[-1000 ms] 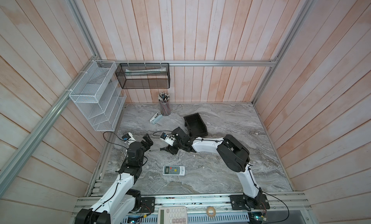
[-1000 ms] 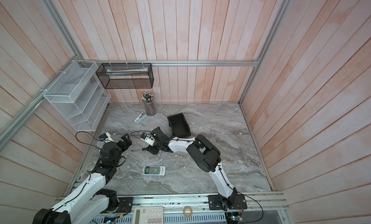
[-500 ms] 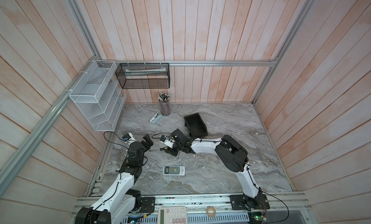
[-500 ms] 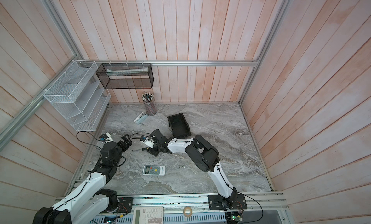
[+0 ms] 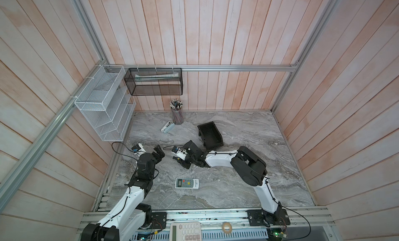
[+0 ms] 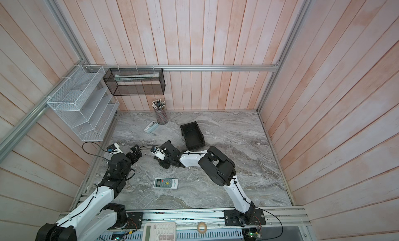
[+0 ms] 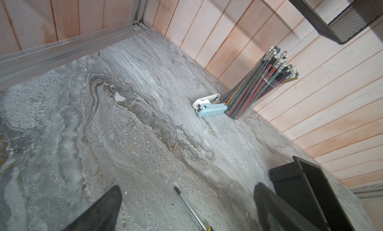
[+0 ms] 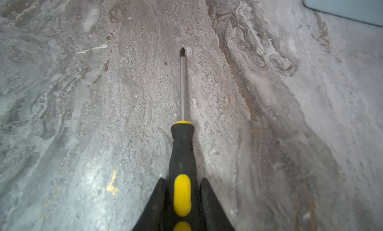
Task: Put the screwdriver in the bin
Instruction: Pick up the screwdriver from the center of the table.
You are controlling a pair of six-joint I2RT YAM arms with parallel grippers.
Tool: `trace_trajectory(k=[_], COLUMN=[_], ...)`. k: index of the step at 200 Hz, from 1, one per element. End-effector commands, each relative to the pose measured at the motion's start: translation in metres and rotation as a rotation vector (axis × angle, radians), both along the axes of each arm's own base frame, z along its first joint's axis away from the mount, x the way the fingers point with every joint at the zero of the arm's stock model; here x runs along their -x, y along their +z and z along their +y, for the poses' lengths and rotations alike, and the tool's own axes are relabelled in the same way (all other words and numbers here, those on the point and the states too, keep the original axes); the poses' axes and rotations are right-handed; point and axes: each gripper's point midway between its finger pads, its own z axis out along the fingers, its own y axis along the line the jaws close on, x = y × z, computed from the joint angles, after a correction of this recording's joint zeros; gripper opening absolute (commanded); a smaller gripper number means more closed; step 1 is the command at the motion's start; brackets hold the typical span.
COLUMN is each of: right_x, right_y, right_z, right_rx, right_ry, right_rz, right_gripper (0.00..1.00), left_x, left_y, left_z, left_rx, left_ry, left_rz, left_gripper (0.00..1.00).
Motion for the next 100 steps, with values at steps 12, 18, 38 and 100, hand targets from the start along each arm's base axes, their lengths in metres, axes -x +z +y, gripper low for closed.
trace_trajectory(k=[12,18,38,100], right_x=[-0.008,-0.005,-0.007,-0.018], right_y=[0.002,-0.001,0.006,0.047], right_z=[-0.026,-0.033,-0.042,-0.067], right_rx=[0.019,0.027,0.014,-0.045], right_ry=[-0.133,-0.15,-0.185,-0.243], right_rz=[-0.013,-0.009,-0.01,-0.047], right_gripper=[0.14,0.14,0.08,0.06], left_x=[0.001,0.001,-0.001,-0.007], left_y=[0.001,0.001,0.003,0.022], left_z=[-0.001,-0.003,-0.008,-0.045], left_rx=[0.001,0.003,0.009,0.019], left_ry=[-0.012,-0.021,-0.053,-0.26], left_rz=[-0.017,-0.019,-0.029,-0.107], left_gripper=[1.0,1.0,1.0,1.0])
